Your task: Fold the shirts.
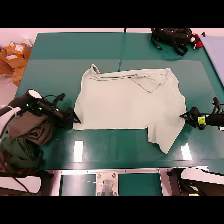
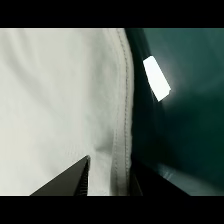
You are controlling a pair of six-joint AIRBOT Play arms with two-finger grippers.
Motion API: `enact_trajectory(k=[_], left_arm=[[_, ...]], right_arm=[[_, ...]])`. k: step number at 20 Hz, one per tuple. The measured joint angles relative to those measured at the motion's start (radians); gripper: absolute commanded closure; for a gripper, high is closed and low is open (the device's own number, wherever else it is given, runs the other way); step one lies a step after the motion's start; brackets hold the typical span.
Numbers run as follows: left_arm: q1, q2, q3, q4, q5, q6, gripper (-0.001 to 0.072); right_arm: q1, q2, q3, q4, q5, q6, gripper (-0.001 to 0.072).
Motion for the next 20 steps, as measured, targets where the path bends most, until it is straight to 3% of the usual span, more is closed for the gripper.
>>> enact_trajectory(k=[1, 3, 4, 5, 9, 12, 20], left_arm=[[-0.008, 0.002, -0.009, -0.005, 0.008, 0.002, 0.0243], [-0.019, 0.0, -0.02, -0.004, 0.028, 0.011, 0.0506], [-0.022, -0.001, -0.022, 0.003, 0.045, 0.017, 0.0658], [-0.024, -0.004, -0.021, 0.006, 0.058, 0.024, 0.0683], [-0.029, 0.0, 0.04, 0.021, 0.092, 0.04, 0.0684], [-0.03, 0.036, 0.165, 0.013, 0.032, 0.042, 0.0684], [-0.031, 0.267, 0.799, 0.001, -0.07, -0.001, 0.0683]], right_arm=[[0.0, 0.0, 0.0, 0.0, -0.001, 0.0, 0.0434], [0.0, 0.0, 0.0, -0.005, -0.005, -0.001, 0.0493], [0.0, 0.0, 0.0, -0.008, -0.007, -0.001, 0.0589], [-0.001, -0.001, 0.0, -0.012, -0.01, -0.001, 0.0669], [-0.001, 0.0, 0.013, 0.003, 0.001, -0.002, 0.0695], [-0.001, 0.035, 0.089, 0.028, 0.063, -0.002, 0.0695], [-0.002, 0.404, 0.463, 0.312, 0.15, 0.028, 0.0696]])
